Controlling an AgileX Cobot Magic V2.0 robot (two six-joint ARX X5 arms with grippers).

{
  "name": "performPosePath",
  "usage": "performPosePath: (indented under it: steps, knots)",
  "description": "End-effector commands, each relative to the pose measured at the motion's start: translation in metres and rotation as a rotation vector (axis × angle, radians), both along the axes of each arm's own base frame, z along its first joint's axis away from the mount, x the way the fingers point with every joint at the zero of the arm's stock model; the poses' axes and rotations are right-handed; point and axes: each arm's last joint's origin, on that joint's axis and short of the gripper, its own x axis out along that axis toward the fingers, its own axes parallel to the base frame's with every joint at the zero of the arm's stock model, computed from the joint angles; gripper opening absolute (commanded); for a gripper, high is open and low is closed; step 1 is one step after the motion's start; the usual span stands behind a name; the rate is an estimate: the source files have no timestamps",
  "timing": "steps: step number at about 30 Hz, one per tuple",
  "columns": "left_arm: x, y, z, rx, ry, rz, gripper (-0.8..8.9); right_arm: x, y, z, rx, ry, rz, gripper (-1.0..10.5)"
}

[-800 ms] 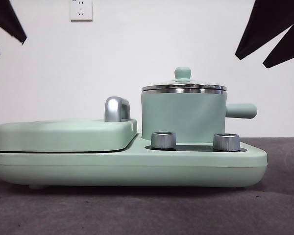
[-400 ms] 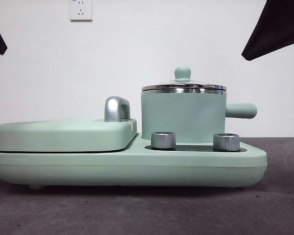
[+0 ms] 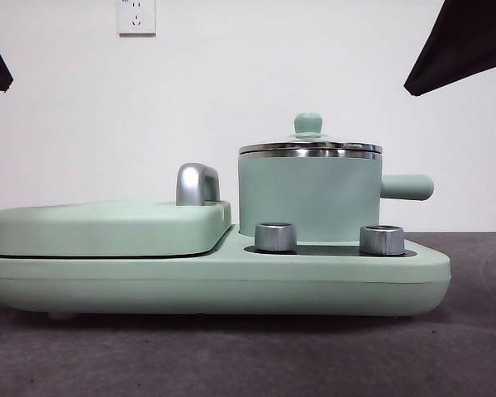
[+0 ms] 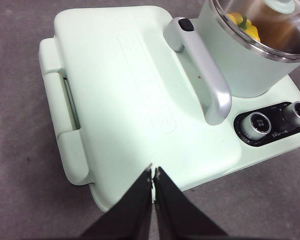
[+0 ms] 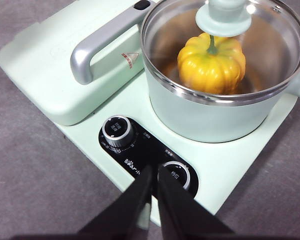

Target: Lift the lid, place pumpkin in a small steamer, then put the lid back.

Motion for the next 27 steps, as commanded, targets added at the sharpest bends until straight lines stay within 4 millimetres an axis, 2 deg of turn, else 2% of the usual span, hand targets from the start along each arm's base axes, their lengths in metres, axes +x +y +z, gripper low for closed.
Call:
performPosePath:
  steps: [1, 4, 7, 12, 17, 22, 27]
  knots:
    - [-0.004, 0.004, 0.006, 0.038, -0.071, -0.032, 0.07, 0.000, 0.001, 0.002, 0.012, -0.005, 0.000, 0.2]
    - [-0.009, 0.017, 0.005, 0.025, -0.151, 0.033, 0.07, 0.000, 0.001, 0.002, 0.012, -0.006, 0.000, 0.2]
    - [-0.016, 0.031, -0.008, 0.018, -0.256, 0.118, 0.07, 0.000, 0.001, 0.002, 0.012, -0.006, 0.000, 0.2]
    - [-0.025, 0.050, -0.048, 0.044, -0.426, 0.272, 0.07, 0.000, 0.001, 0.002, 0.012, -0.006, 0.000, 0.2]
    - [-0.030, 0.060, -0.090, 0.035, -0.561, 0.370, 0.07, 0.000, 0.001, 0.002, 0.012, -0.006, 0.000, 0.2]
    - [-0.033, 0.062, -0.124, 0.034, -0.604, 0.399, 0.07, 0.000, 0.001, 0.002, 0.012, -0.006, 0.000, 0.2]
    - [-0.032, 0.063, -0.138, 0.046, -0.543, 0.400, 0.07, 0.000, 0.001, 0.002, 0.012, -0.006, 0.000, 0.2]
